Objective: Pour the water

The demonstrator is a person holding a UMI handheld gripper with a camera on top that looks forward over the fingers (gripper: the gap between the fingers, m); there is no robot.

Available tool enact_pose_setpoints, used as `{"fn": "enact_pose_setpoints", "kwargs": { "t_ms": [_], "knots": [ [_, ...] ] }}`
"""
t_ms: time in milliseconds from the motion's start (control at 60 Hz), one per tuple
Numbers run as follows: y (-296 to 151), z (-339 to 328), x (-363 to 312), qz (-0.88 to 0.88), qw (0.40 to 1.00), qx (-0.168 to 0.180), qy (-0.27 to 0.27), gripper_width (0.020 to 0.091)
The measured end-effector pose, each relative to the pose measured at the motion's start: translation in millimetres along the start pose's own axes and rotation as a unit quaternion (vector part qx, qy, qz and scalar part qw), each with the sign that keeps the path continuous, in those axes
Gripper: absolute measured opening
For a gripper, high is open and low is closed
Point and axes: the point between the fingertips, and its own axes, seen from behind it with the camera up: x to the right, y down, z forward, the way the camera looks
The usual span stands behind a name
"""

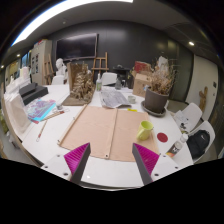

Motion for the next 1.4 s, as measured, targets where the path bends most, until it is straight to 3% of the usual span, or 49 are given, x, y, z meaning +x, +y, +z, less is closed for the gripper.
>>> {"fn": "enact_pose_setpoints", "kwargs": {
  "t_ms": [150, 450, 900, 950, 983, 1083, 1217, 1333, 1400],
  "knots": [
    [20, 4, 39, 0.004, 1.0, 0.003, 0.029, 0.0857],
    [109, 30, 195, 0.061, 0.992, -0.001, 0.109, 0.0863],
    [123, 154, 334, 0.119, 0.98, 0.079, 0.135, 0.0845],
    [121, 166, 338, 0.116, 0.981, 0.086, 0.132, 0.0808],
    [118, 172, 337, 0.11, 0.982, 0.089, 0.126, 0.0747],
    [114, 184, 348, 0.102, 0.981, 0.101, 0.133, 0.0446],
    [110, 186, 343, 0.111, 0.979, 0.109, 0.133, 0.0385],
    [110, 186, 344, 0.113, 0.978, 0.111, 0.136, 0.0269],
    [111, 186, 345, 0.107, 0.979, 0.106, 0.138, 0.0269]
  ]
}}
